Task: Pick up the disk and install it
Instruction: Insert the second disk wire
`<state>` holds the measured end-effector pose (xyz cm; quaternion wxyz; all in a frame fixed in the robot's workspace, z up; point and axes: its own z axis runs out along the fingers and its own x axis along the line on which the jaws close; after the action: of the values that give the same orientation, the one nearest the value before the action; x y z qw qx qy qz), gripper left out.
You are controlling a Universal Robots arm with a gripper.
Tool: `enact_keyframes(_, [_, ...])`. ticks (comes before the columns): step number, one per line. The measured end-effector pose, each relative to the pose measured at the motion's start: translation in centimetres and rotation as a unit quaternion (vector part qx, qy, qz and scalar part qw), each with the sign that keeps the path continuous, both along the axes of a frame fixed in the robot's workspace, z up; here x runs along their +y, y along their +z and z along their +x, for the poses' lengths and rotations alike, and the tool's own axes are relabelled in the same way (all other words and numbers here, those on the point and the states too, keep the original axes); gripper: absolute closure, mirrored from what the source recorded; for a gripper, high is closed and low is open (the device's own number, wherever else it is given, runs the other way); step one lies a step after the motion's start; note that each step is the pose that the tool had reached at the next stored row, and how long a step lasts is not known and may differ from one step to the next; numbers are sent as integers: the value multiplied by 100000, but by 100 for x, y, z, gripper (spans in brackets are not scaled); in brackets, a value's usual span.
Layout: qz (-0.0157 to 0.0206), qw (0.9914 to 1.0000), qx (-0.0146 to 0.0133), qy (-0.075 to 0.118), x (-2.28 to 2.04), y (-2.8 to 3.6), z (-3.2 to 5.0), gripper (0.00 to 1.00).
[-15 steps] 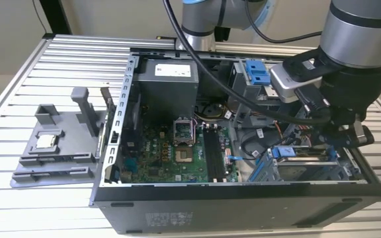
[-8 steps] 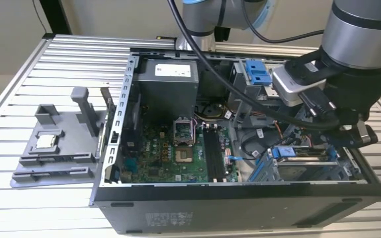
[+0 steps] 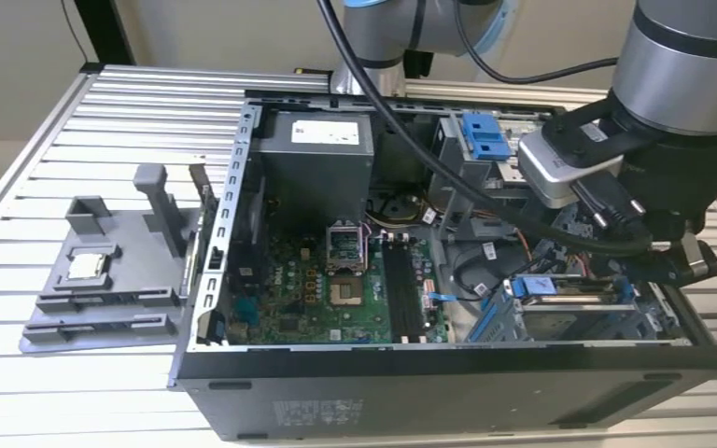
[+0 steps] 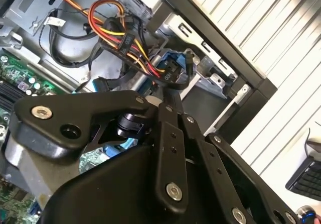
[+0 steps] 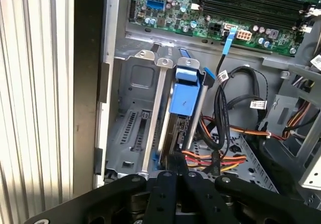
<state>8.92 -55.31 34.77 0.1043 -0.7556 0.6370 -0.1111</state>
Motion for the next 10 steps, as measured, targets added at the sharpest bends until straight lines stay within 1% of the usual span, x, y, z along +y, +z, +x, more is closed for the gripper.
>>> enact_keyframes(2, [-2, 100000, -265, 52, -18, 0, 0, 100])
enact_keyframes(3, [-4, 99999, -539, 86, -24, 0, 0, 100])
enact_keyframes(4, [-6, 99995, -991, 141, -27, 1, 1, 100])
enact_keyframes(5, [3, 99986, -1682, 194, -29, 0, 1, 100])
enact_keyframes(7, [-14, 99948, -3204, 273, -33, 1, 1, 100])
enact_keyframes(8, [-23, 99932, -3672, 283, -33, 0, 0, 100])
enact_keyframes(10, [-41, 99932, -3687, 289, -34, 0, 1, 100])
